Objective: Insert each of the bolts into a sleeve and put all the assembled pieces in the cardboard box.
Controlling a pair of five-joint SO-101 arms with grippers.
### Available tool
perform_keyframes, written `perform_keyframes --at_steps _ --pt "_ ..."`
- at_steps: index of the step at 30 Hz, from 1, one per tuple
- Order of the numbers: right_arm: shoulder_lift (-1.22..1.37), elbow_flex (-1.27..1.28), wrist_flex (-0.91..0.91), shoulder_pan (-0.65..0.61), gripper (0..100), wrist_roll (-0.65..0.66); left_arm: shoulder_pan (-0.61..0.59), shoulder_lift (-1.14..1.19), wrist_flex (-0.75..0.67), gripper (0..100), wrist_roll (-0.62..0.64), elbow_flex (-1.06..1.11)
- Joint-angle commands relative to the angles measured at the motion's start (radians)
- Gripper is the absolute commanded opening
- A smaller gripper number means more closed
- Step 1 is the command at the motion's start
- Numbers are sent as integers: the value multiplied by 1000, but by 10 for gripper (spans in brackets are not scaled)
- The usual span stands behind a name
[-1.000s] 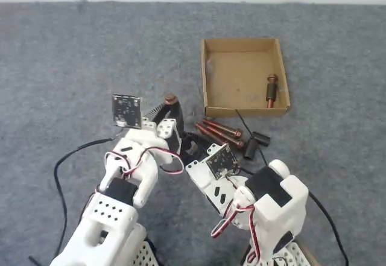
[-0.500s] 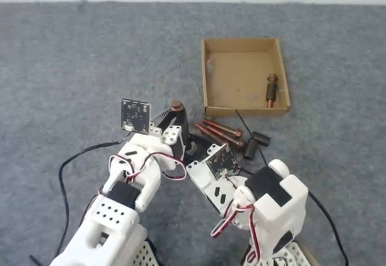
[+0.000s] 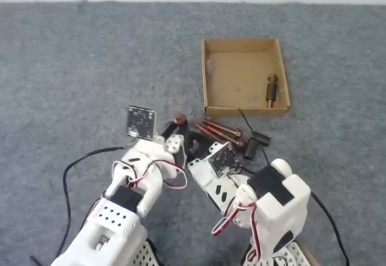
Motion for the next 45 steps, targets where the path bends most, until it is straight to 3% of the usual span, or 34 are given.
perform_keyframes --at_steps 1,8,16,23,37,41,45 --pt "-96 -12 4 48 6 6 38 -17 -2 12 -12 21" --pt "-117 8 4 50 6 6 72 -17 -11 13 -14 35" --pt "-117 8 4 51 6 9 71 -17 -123 18 -11 65" --pt "-117 8 4 53 6 11 14 -17 -117 169 -5 65" --pt "-116 6 4 54 6 11 11 -31 -121 156 -8 65" --pt "-116 2 5 54 6 11 0 -141 -75 156 -3 71" --pt "-124 -2 44 54 6 11 -18 -345 87 156 68 71"
